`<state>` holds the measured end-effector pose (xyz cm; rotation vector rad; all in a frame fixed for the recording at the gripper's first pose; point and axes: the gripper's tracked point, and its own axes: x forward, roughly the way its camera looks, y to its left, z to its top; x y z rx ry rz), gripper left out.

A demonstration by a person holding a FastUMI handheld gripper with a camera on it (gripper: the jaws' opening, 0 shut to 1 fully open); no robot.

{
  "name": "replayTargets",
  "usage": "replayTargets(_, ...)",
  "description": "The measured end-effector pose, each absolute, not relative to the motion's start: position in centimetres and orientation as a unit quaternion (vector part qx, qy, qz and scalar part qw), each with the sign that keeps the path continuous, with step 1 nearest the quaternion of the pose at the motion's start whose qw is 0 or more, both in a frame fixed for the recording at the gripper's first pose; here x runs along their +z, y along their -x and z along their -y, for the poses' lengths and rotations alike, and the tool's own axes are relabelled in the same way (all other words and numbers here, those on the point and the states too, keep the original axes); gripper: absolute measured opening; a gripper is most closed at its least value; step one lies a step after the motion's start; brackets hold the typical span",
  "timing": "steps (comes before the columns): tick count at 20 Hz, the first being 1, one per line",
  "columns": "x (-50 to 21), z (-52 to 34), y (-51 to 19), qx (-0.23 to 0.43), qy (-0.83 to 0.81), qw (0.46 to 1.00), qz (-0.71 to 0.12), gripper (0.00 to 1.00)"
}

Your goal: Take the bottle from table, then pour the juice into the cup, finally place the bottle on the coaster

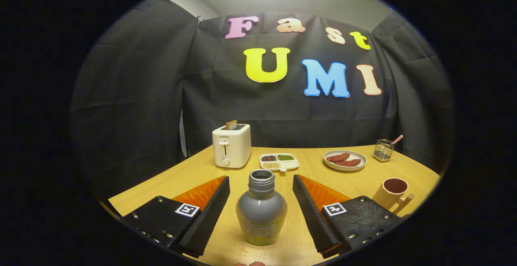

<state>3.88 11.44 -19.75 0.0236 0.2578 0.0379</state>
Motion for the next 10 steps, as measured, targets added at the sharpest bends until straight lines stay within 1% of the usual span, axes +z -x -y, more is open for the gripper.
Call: replayTargets(10, -25.0, -11.6, -3.5, 0.007, -0.022, 0.983, -0.184, 0.96)
